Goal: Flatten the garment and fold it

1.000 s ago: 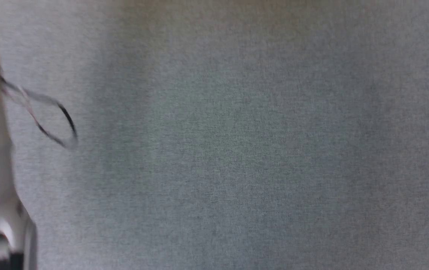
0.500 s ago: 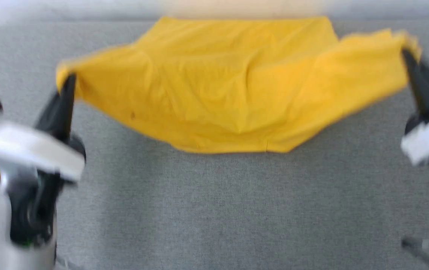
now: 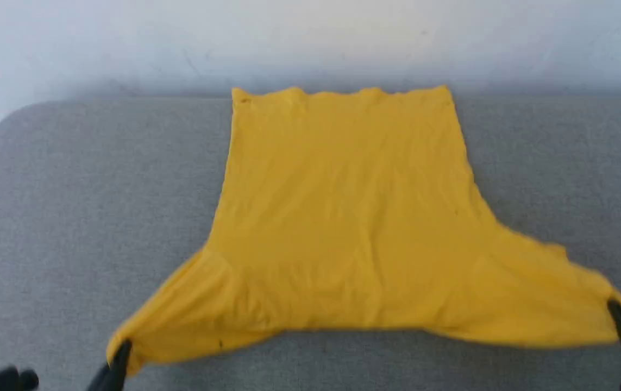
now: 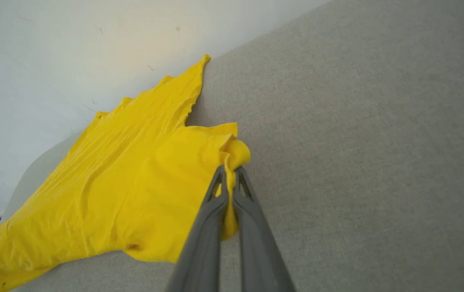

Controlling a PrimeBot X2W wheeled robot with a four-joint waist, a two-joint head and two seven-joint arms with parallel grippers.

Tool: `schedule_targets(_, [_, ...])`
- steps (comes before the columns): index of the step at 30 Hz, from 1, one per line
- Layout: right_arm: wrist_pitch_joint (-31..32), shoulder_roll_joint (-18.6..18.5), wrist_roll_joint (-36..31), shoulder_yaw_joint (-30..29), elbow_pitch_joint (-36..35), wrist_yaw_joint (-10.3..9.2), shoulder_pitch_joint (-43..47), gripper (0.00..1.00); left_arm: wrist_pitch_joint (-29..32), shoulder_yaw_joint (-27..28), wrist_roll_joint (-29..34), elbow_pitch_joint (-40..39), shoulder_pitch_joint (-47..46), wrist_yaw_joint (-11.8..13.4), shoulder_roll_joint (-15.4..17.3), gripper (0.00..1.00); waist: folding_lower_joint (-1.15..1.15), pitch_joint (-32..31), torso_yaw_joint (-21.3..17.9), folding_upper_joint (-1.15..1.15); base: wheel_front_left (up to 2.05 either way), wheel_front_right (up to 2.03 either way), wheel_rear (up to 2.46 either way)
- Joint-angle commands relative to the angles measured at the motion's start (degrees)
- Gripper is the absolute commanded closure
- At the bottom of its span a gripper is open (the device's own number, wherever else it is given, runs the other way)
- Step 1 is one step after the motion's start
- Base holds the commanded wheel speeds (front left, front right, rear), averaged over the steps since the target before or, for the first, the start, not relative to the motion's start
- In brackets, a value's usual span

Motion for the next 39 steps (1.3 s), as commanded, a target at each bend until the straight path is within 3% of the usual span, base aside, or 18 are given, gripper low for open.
schedule_targets(1, [-0.83,0.18,1.03,-0.25,0.5,-0.04,1.55,1.0,-0.13,0.27,-0.7,-0.29,1.68,-0.68,-0.3,1.0,0.02,-1.51,0.17,0.0,0.0,0.0,0.0])
schedule_targets(18, [2.48,0.19,5.43,-2.69,-1.39,-0.04,16.38,1.0,-0.55,6.27,-6.72,-5.02,14.11,-2.8,-0.14,1.0,0.02,-0.23,-0.52,0.0,0.0,0.0,0.0])
schedule_targets(25, [1.48,0.19,-0.15,0.88,1.69,-0.04,13.17,1.0,-0.5,3.07,-5.19,-4.45,10.69,-3.37,-0.18,1.0,0.02,0.89,-0.62,0.0,0.0,0.0,0.0])
schedule_targets(35, [-3.9,0.19,-8.97,6.28,11.57,-0.04,6.46,1.0,-0.11,-2.32,0.91,-1.15,2.83,-2.69,0.8,1.0,0.02,3.94,0.52,0.0,0.0,0.0,0.0])
schedule_targets(36, [-4.42,0.19,-9.07,6.43,12.16,-0.04,6.0,0.76,-0.17,-2.74,1.2,-0.9,2.41,-2.63,0.65,1.0,0.02,4.07,0.55,0.0,0.0,0.0,0.0])
schedule_targets(37, [-4.72,0.19,-9.01,6.49,12.51,-0.04,5.65,0.32,-0.26,-3.03,1.38,-0.75,2.15,-2.59,0.52,1.0,0.02,4.18,0.55,0.0,0.0,0.0,0.0])
schedule_targets(38, [-4.79,0.19,-9.5,6.57,12.45,-0.04,5.44,0.0,-0.35,-3.25,1.49,-0.66,1.99,-2.62,0.42,1.0,0.02,4.28,0.57,0.0,0.0,0.0,0.0])
schedule_targets(39, [-4.69,0.19,-9.96,6.45,12.04,-0.04,5.27,0.0,-0.47,-3.4,1.6,-0.66,1.87,-2.7,0.38,1.0,0.02,4.39,0.62,0.0,0.0,0.0,0.0])
